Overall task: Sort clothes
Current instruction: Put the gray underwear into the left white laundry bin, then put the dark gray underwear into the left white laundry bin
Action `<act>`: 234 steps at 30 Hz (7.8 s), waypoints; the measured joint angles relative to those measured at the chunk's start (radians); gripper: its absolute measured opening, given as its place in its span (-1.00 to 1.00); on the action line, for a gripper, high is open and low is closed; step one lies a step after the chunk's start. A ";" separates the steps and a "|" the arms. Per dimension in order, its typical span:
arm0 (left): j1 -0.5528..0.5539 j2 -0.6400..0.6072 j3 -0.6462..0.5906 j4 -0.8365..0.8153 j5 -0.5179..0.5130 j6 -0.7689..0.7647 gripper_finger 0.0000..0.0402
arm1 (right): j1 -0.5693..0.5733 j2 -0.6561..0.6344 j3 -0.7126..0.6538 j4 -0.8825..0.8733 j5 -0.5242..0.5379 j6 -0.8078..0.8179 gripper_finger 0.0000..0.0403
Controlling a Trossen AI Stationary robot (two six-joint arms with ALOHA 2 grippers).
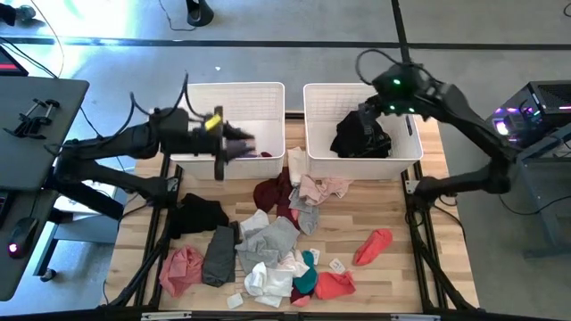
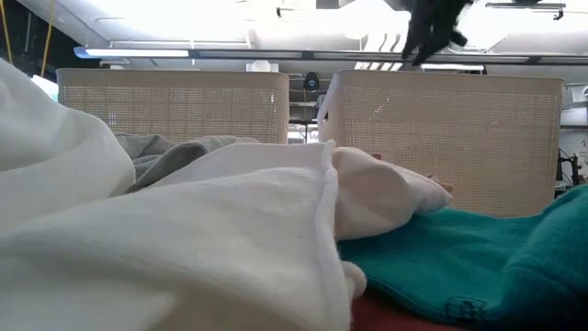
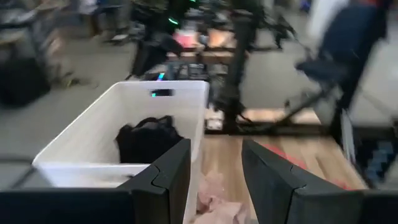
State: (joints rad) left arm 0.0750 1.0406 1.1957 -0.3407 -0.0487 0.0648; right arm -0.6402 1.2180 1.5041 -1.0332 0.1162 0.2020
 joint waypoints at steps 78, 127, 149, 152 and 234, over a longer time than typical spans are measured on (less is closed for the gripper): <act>0.004 0.194 0.293 -0.185 -0.631 -0.064 -1.00 | 0.207 -0.058 -0.001 0.147 -0.015 -0.253 -0.15; -0.030 0.201 0.026 -0.548 -0.139 -0.045 -0.47 | 0.209 -0.058 -0.001 0.088 -0.023 -0.173 -0.15; -0.484 0.266 -0.365 -0.491 0.010 -1.408 -0.47 | 0.209 -0.058 -0.001 0.102 -0.023 -0.183 -0.15; -0.520 0.282 -0.431 -0.388 0.078 -1.565 -0.47 | 0.209 -0.058 -0.001 0.103 -0.023 -0.184 -0.15; 0.173 0.148 0.104 -0.321 -0.568 -0.656 -0.98 | 0.209 -0.007 -0.002 0.252 -0.068 -0.252 -0.15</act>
State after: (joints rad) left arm 0.2478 1.1888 1.2995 -0.6615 -0.6163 -0.5913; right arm -0.4313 1.2110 1.5024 -0.7814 0.0483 -0.0499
